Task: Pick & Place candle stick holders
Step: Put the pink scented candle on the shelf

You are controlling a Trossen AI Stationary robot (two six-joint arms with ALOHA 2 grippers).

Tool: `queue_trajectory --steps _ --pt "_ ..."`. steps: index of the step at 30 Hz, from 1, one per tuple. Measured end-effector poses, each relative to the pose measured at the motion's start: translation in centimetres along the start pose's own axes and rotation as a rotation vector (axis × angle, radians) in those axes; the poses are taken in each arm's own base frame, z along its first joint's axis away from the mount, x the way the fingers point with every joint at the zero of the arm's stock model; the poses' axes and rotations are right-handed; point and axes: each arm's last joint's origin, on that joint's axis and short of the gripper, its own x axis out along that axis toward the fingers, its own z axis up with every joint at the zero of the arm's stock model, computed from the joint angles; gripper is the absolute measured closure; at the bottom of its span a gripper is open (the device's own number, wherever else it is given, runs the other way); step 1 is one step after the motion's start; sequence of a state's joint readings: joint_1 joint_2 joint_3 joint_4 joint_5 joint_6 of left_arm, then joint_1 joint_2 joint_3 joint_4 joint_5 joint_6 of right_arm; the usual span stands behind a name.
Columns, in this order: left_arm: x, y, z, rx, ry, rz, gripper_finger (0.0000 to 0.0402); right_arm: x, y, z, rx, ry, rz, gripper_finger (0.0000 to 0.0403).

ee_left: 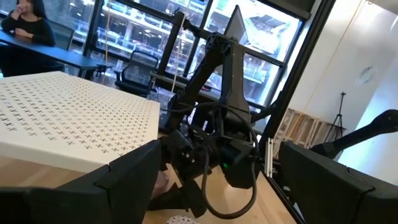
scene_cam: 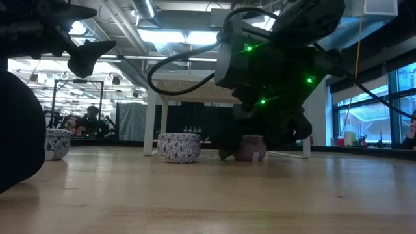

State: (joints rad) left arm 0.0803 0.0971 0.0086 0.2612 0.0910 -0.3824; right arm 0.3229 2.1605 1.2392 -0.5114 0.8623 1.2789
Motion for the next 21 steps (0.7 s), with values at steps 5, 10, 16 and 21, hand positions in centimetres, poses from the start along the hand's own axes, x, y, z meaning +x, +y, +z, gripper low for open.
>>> queue_trajectory --steps 5,10,16,21 --pt "0.0 0.0 0.0 0.003 0.003 0.001 0.008 0.0 0.0 0.0 0.004 -0.001 0.003 0.0013" --pt "0.0 0.0 0.1 0.024 -0.006 -0.001 0.008 0.0 0.1 0.0 0.005 -0.002 0.006 0.0013" --pt "-0.1 -0.3 1.3 0.019 -0.156 0.019 0.008 0.0 0.1 0.0 0.005 -0.003 0.007 0.0013" --pt "-0.1 -0.3 1.3 0.028 -0.151 0.019 0.008 0.0 0.1 0.0 -0.002 -0.006 0.006 0.0013"
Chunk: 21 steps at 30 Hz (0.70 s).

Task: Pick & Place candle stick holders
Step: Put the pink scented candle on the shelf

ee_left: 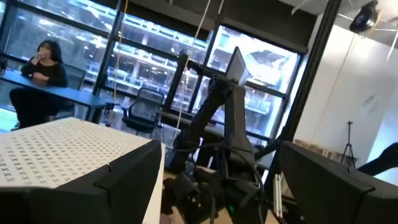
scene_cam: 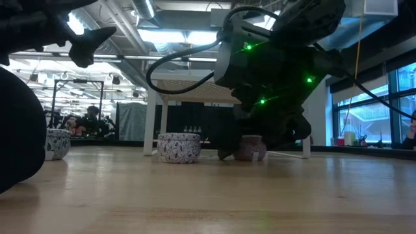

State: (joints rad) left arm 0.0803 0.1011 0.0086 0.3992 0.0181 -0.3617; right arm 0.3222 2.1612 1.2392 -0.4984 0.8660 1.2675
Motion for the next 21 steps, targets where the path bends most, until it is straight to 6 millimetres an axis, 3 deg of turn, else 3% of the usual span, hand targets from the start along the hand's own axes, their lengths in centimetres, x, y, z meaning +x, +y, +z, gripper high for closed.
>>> queue_trajectory --steps 15,21 --pt "0.01 0.08 -0.29 0.016 0.033 0.001 0.008 0.01 0.0 0.0 0.018 -0.006 -0.001 0.0015" --pt "0.01 0.08 -0.29 0.009 0.032 0.002 0.008 0.12 -0.2 -0.23 0.052 0.002 -0.005 0.0046"
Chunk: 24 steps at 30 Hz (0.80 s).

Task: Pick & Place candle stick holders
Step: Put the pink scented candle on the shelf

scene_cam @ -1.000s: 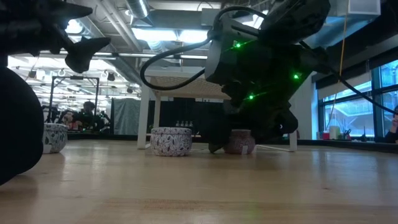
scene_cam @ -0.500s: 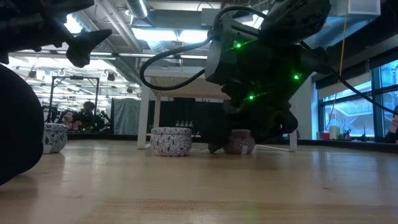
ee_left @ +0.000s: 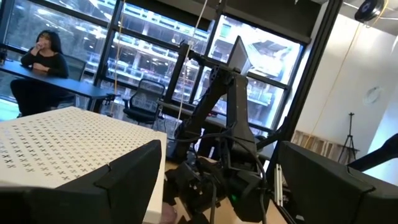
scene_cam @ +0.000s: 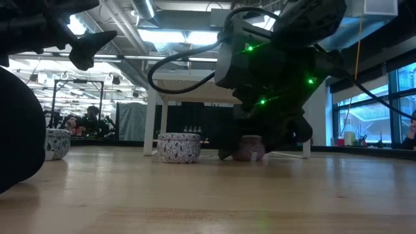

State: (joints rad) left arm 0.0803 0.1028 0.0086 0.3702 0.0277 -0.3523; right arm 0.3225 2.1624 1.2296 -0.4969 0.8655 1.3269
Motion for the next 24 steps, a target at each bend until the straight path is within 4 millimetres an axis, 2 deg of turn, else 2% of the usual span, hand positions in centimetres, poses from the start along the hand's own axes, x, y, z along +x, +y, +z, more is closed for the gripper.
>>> queue_trajectory --steps 6,17,24 --pt "0.0 0.0 0.0 0.0 0.0 0.0 0.008 0.0 0.0 0.0 0.005 0.014 0.008 0.0109" --pt "0.0 0.0 0.0 -0.001 0.005 0.002 0.008 -0.7 0.2 -0.3 -0.017 0.05 0.032 0.0109" --pt "0.0 0.0 -0.1 -0.005 0.007 0.003 0.008 -3.4 0.2 0.0 -0.085 0.156 0.076 0.0109"
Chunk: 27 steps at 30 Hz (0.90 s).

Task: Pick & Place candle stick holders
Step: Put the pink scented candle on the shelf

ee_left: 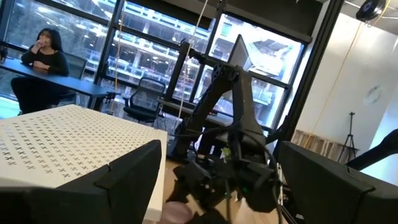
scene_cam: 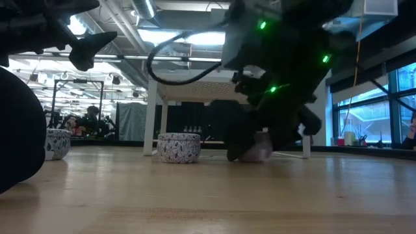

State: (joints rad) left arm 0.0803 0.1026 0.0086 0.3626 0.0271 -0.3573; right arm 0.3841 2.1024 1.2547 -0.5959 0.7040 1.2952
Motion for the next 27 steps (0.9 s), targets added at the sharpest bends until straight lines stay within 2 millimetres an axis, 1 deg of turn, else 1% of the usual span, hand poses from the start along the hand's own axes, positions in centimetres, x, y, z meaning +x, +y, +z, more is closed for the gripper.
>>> queue_trajectory --steps 7,14,20,27 --pt "0.0 0.0 0.0 0.0 0.0 -0.001 0.008 -3.1 0.2 0.1 -0.054 0.124 0.111 0.0109" --pt "0.0 0.0 0.0 -0.007 0.0 -0.001 0.008 -5.8 0.1 1.2 -0.085 0.103 0.193 0.0109" --pt "0.0 0.0 0.0 -0.007 0.0 -0.001 0.008 -8.3 -0.8 3.2 -0.143 0.073 0.259 0.0109" --pt "0.0 0.0 0.0 -0.037 0.011 -0.019 0.008 -11.6 -2.3 6.1 -0.192 -0.01 0.34 0.0109"
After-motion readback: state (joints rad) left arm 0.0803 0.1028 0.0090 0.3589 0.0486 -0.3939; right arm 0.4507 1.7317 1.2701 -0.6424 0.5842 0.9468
